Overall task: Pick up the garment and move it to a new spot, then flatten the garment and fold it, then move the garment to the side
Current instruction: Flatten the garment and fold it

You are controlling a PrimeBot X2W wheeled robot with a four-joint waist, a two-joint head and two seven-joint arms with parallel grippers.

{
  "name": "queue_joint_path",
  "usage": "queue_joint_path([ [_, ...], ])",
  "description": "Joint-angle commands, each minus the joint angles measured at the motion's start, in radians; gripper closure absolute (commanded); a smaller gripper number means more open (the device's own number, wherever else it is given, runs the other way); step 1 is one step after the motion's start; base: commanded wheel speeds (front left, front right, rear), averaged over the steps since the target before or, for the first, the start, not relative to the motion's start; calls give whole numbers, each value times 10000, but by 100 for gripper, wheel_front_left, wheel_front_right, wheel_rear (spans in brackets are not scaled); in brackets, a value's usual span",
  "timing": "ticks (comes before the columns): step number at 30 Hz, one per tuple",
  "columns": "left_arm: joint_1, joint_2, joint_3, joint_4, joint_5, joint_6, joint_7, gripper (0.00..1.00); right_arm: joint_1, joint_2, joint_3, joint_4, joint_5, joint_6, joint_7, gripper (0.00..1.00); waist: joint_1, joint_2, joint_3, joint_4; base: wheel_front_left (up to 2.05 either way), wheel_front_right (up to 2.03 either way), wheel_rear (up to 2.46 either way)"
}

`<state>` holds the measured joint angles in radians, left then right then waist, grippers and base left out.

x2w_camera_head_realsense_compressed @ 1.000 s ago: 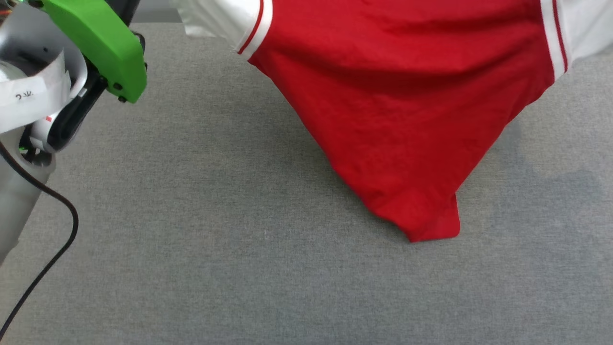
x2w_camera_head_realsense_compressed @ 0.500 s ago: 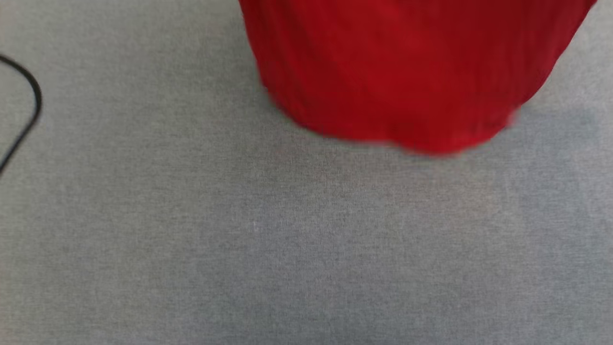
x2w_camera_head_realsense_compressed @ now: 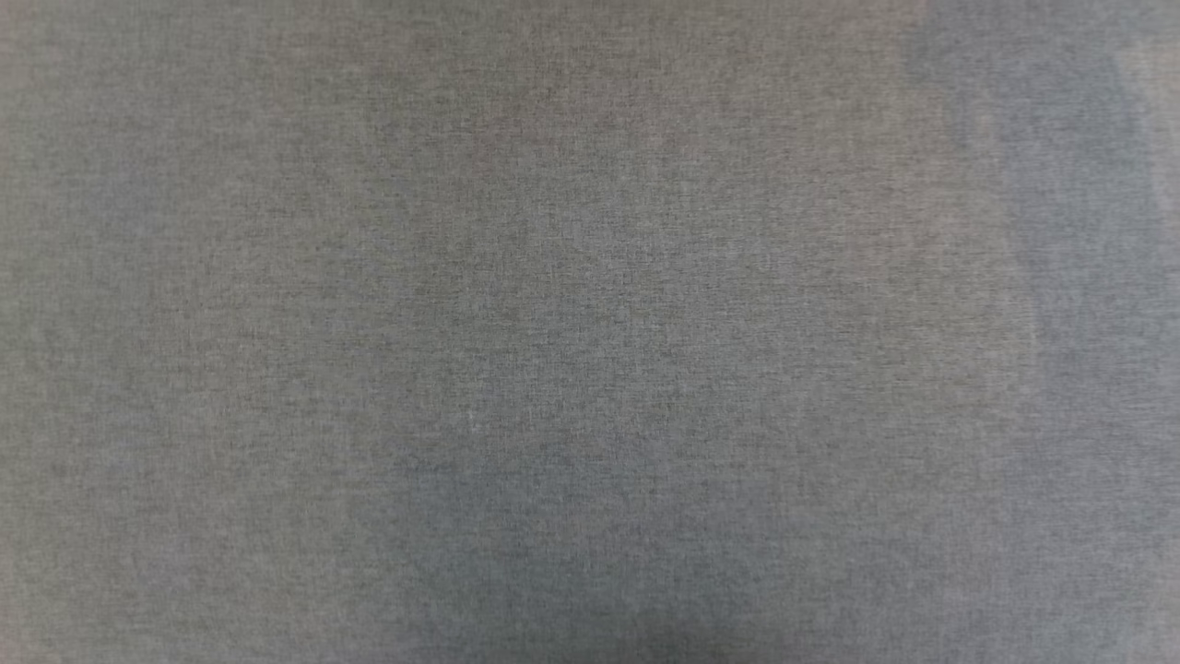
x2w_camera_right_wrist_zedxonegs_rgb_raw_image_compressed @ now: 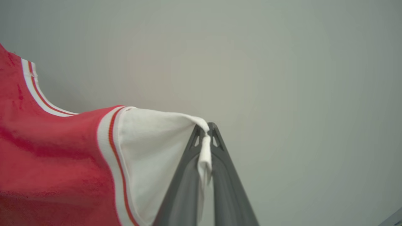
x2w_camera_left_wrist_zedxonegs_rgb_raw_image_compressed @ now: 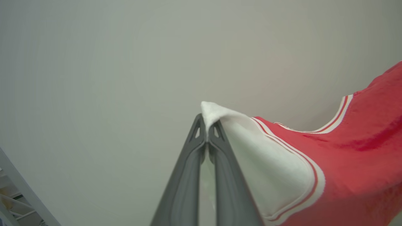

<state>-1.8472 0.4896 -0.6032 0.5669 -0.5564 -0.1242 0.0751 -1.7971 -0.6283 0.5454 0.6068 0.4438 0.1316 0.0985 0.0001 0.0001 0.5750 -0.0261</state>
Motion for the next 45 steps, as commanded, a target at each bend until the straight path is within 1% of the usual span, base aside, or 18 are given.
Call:
queue_joint_path([
  [1,92,-56,-93,184,-142,-35,-169,100,10,117,193,215,87,-9,-203,100,-1,-1,167,83,0,0,0],
  [3,394,-19,-222,427,-266,-46,-374,100,205,230,397,482,323,-9,-474,100,-1,-1,197,72,0,0,0],
  [7,1372,236,-594,605,-551,-59,-771,100,911,449,807,918,752,-9,-1183,100,-1,-1,131,-20,0,0,0],
  [11,2813,467,-808,562,-1003,-62,-1286,100,2063,582,1403,1130,1200,-9,-1856,100,-1,-1,-287,-40,0,0,0],
  [15,4685,730,-843,333,-1423,-11,-1820,100,3505,572,1992,1062,1733,-9,-2443,100,-1,-1,-950,-81,0,0,0],
  [17,5718,830,-880,101,-1635,99,-2035,100,4332,485,2317,925,1996,-9,-2621,100,-1,-1,-1316,-65,0,0,0],
  [19,6788,977,-925,-199,-1797,303,-2243,100,5167,341,2636,739,2183,-9,-2774,100,-1,-1,-1673,-65,0,0,0],
  [22,8544,1162,-1005,-729,-2137,669,-2475,100,6482,114,3016,485,2419,-9,-2934,100,-1,-1,-2215,-74,0,0,0],
  [25,10184,1328,-1098,-1329,-2426,1112,-2631,100,7719,-80,3153,252,2630,-9,-3088,100,-1,-1,-2665,-67,0,0,0],
  [30,12711,1610,-1179,-2368,-2967,1840,-2853,100,9746,-411,3060,-145,2883,-9,-3255,100,-1,-1,-3336,-30,0,0,0],
  [35,14656,1866,-1439,-3047,-3307,2375,-2892,100,11731,-650,2523,-293,3111,-9,-3339,100,-1,-1,-3904,18,0,0,0],
  [41,16119,1955,-1683,-3565,-3532,3037,-2870,100,13900,-589,1647,-200,3164,-9,-3410,100,-1,-1,-4377,91,0,0,0],
  [45,16867,1919,-1591,-3659,-3821,3309,-2999,100,15005,-425,957,-187,2987,-9,-3462,100,-1,-1,-4630,47,0,0,0],
])
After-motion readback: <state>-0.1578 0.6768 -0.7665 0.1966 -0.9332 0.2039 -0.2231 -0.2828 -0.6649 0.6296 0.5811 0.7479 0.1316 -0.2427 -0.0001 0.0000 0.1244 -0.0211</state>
